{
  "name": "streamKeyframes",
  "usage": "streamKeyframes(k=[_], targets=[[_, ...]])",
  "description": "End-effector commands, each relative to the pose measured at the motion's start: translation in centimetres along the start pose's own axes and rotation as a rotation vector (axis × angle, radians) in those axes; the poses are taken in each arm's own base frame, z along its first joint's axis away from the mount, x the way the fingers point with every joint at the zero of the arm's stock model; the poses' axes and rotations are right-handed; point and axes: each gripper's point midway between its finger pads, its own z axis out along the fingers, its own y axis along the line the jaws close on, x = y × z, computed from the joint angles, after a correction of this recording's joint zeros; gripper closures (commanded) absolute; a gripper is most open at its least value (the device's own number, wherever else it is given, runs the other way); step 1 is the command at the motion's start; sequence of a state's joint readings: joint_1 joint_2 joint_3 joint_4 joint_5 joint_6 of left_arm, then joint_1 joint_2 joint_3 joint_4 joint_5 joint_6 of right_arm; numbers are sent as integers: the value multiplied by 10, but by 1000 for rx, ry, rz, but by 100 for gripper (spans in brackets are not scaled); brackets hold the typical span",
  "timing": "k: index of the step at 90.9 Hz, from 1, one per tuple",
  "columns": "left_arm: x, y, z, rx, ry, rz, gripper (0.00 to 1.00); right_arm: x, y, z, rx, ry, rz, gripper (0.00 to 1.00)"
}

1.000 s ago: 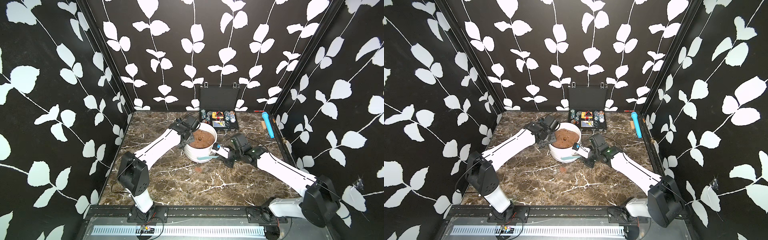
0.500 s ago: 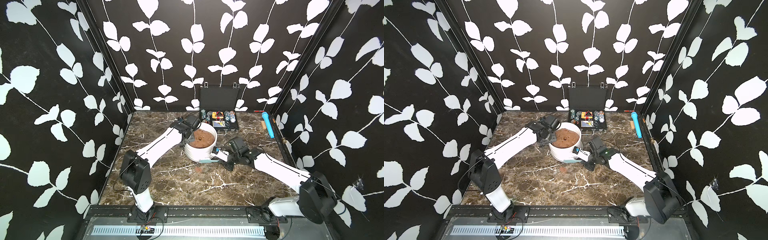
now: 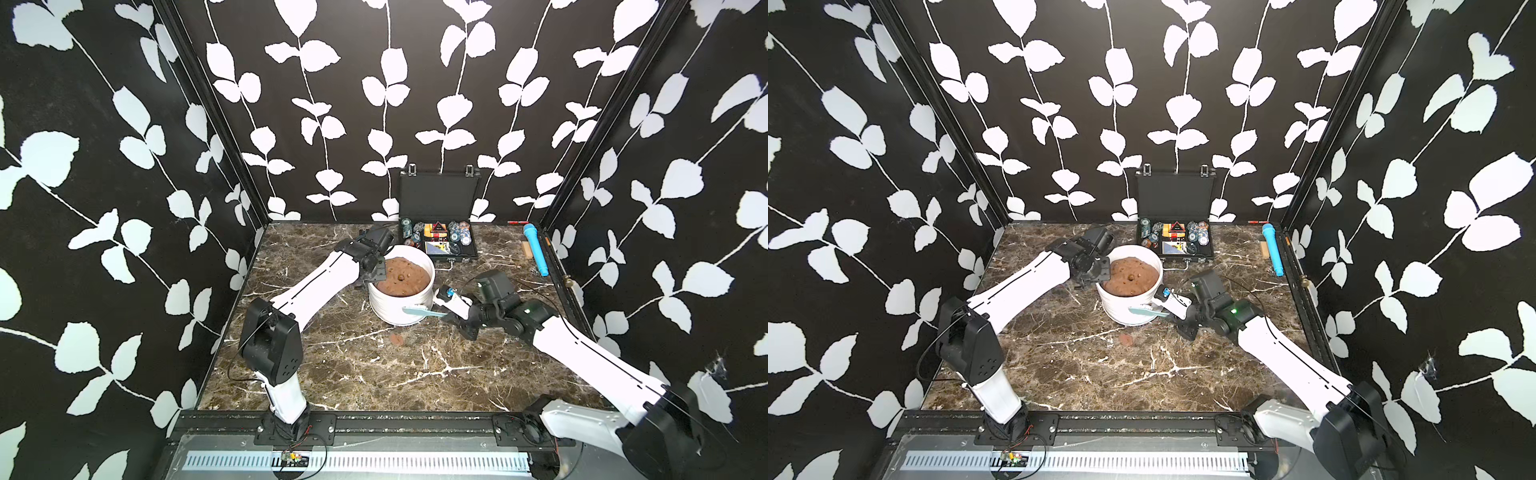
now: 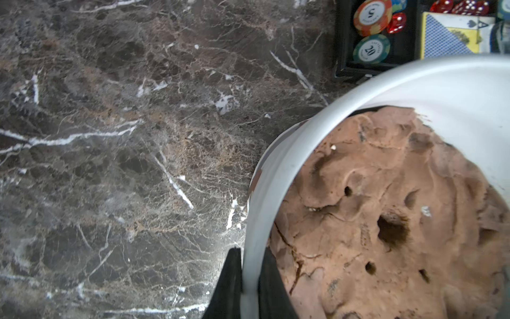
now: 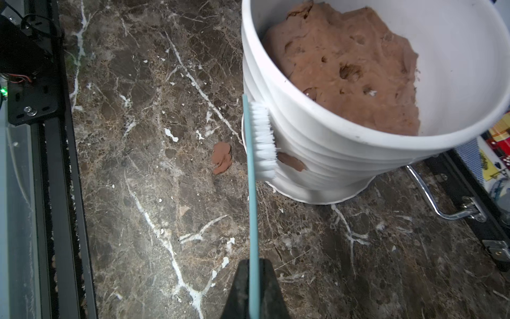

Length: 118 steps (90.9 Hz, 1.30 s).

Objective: Scrub the dried mud off the ceramic pot
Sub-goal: Rotate the pot on the tray, then brush off the soil from the pot.

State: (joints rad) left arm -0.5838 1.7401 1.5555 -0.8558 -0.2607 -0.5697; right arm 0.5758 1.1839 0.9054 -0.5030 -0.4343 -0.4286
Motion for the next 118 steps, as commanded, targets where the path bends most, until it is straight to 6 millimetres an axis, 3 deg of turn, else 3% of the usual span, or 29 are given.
streamKeyframes(k=[1,27,54,68,82,97,105,118], targets=[[5,2,11,35,44,91,91,-1,-1,1,-22,20,-9,100],[2,4,18,89,65,183,92,-7,-13,-4,45,8,-33,100],[2,-2,21,115,75,241,92,8,-31,15,59,65,-15,100],[1,-2,23,117,77,244,92,22,-25,23,18,126,12,100],[-2,-1,23,111,70,263,92,16,-8,11,-5,87,47,100],[-4,-4,27,126,73,286,92,28,18,1,-54,121,87,100],[-8,-5,28,125,63,306,92,22,23,-8,-52,80,92,100],[-11,-8,29,146,59,337,92,-3,13,-22,28,-40,39,100]])
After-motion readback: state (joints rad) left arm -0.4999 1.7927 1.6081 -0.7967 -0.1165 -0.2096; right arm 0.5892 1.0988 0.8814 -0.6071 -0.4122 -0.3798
